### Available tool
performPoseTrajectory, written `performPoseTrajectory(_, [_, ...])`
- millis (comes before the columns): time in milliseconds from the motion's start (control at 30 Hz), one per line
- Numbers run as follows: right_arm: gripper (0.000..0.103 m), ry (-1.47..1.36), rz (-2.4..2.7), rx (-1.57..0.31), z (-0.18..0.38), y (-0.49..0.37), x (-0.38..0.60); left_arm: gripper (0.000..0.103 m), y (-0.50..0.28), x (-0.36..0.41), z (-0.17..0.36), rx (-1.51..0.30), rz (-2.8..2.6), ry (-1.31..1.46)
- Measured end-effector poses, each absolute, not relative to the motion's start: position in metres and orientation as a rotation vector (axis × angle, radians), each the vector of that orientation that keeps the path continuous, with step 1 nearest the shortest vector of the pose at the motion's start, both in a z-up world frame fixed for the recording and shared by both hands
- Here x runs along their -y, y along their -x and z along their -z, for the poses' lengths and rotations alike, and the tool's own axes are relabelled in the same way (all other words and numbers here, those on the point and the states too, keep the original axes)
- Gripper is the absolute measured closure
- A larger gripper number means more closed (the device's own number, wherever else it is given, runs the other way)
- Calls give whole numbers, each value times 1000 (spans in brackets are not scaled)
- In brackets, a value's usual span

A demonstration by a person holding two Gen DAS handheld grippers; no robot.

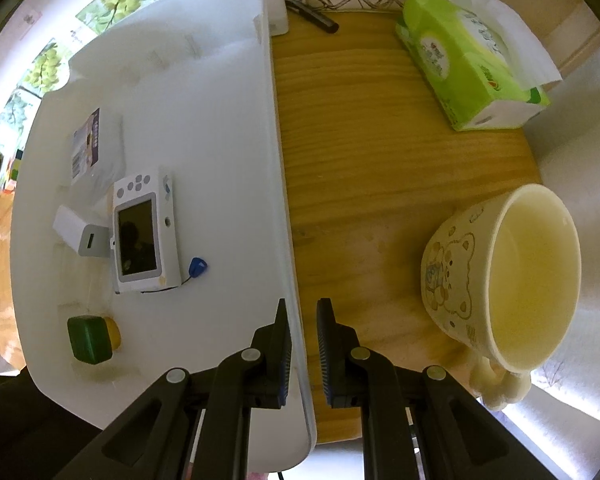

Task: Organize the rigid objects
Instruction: 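Lift the black plug with the left gripper and carry it over the tray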

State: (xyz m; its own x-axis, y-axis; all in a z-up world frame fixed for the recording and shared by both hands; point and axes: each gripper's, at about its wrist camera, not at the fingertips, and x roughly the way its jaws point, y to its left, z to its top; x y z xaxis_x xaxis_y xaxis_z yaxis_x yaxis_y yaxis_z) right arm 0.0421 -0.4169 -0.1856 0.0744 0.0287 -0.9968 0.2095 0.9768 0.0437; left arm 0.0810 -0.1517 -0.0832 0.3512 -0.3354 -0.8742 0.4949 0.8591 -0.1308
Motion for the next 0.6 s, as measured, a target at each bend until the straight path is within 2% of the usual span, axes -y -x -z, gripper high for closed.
performPoseTrajectory(600, [90,-76,40,-1510,187,-48,406,51,-49,223,120,-1218,600,-200])
